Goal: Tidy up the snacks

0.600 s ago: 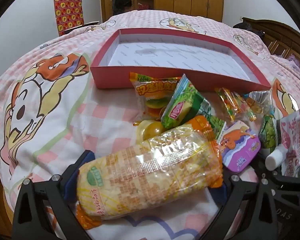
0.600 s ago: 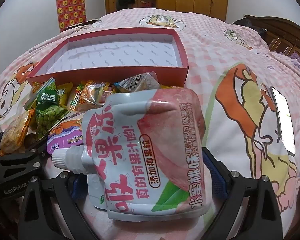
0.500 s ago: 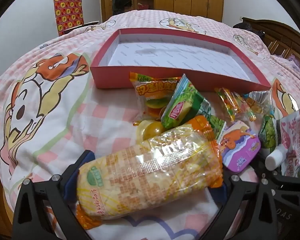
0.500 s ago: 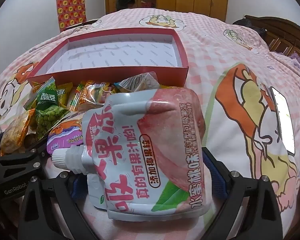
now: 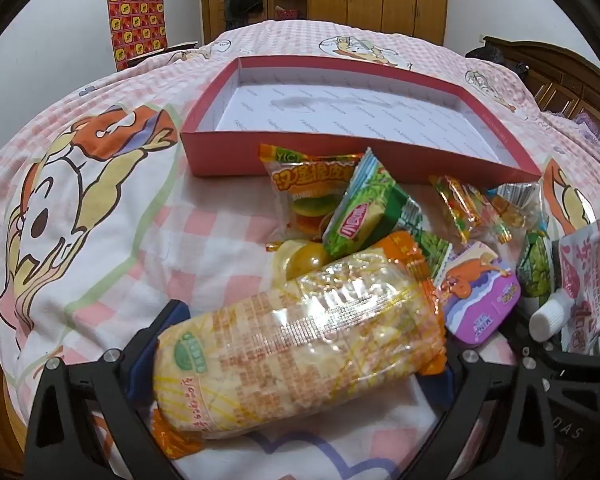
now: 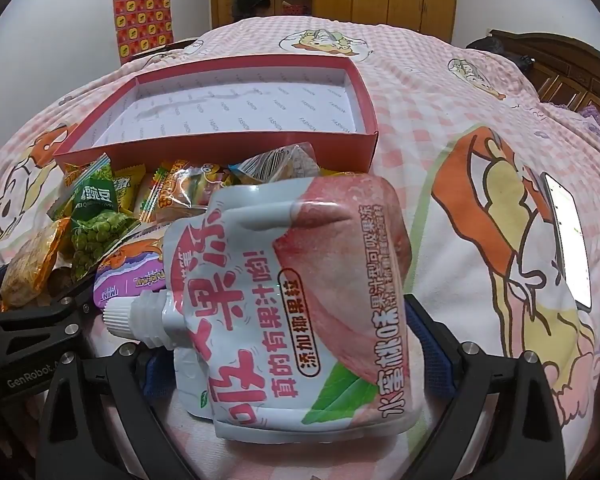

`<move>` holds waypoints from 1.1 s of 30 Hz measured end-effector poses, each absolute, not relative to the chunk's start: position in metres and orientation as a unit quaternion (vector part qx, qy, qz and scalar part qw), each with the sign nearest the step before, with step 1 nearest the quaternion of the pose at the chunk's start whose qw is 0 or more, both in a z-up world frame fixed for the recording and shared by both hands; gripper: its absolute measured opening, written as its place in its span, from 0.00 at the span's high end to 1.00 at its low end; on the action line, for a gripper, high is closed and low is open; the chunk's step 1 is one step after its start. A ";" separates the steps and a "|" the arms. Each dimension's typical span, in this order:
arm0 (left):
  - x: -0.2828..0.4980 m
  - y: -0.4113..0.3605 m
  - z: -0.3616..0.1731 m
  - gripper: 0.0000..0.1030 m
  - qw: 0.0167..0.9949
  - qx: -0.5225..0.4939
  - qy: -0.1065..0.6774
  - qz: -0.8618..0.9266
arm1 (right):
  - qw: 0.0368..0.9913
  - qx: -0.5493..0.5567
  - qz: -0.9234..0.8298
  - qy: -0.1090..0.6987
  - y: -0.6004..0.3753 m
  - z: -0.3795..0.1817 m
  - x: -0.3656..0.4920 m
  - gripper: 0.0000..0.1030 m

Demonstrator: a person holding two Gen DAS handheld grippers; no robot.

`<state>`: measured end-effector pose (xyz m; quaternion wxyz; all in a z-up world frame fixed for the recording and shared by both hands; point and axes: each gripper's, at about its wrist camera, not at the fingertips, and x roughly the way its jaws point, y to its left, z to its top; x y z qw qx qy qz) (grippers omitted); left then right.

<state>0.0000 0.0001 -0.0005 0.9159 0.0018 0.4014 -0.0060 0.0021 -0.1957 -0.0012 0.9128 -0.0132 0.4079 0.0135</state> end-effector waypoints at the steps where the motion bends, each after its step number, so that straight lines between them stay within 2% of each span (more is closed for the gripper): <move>1: 0.000 0.000 -0.001 0.00 0.916 0.002 0.401 -0.006 | 0.913 -0.013 0.013 0.408 -0.196 -0.002 0.002 0.05; 33: 0.005 0.003 0.004 0.00 0.912 -0.001 0.410 -0.010 | 0.911 -0.008 0.021 0.413 -0.198 -0.003 0.007 0.03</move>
